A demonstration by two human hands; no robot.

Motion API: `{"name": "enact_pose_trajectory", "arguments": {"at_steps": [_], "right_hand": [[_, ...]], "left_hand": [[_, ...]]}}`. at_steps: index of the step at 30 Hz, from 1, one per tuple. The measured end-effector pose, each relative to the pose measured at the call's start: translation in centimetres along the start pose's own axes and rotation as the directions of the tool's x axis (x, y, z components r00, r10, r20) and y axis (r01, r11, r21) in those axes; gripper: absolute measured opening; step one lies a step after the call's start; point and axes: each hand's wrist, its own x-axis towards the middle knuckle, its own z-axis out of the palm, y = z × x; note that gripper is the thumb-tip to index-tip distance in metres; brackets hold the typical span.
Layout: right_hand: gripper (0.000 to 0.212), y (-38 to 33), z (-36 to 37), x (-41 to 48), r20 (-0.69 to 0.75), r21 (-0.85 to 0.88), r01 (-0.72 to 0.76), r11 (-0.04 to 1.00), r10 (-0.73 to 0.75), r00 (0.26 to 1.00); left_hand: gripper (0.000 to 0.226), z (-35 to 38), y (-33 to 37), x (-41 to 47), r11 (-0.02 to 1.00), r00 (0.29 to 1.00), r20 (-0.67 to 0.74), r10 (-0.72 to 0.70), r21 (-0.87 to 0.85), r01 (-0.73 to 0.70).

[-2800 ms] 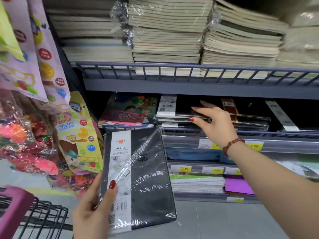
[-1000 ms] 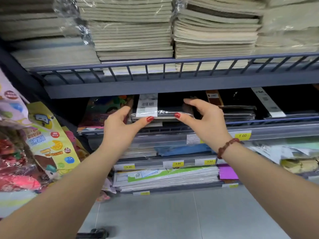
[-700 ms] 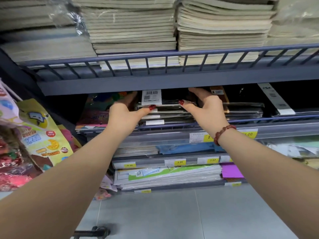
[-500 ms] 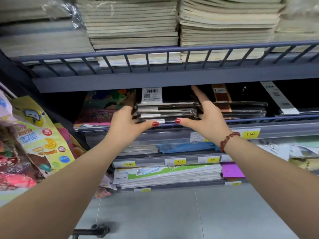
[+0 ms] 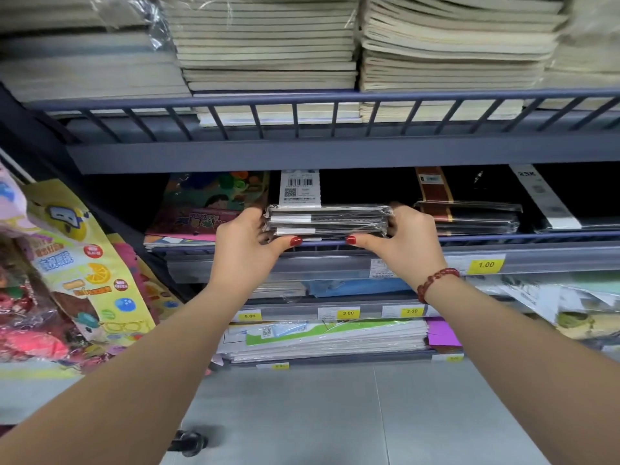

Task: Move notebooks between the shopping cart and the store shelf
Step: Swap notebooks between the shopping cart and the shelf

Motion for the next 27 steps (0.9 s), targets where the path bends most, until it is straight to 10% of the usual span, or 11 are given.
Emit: {"name": "enact_pose_trajectory", "arguments": {"at_steps": [6,15,27], "right_hand": [[0.084,0.1,-0.7,-0.6,0.143,0.209,-0.062,0.976,0.032,0.989],[0.058,-0.3,-0.2,-1.2,-0.005,0.49,0.022,0.872,-0.022,1.0],[0.03,-1.6,-1.2,-2.0,-0.1,0.223,0.016,0.975,0.007,0.995]], "left_hand": [[0.031,-1.2,0.8,-0.3,0.992,0.995,0.101,-0.022,-0.124,0.035],[0.042,-0.6,0.6,-0.1,0.94,0.993,-0.114,-0.013,-0.339,-0.026],[0.024,-2.1,1.4,-0.1,0.997,1.0,0.004,0.008,-0.079,-0.008]]}}
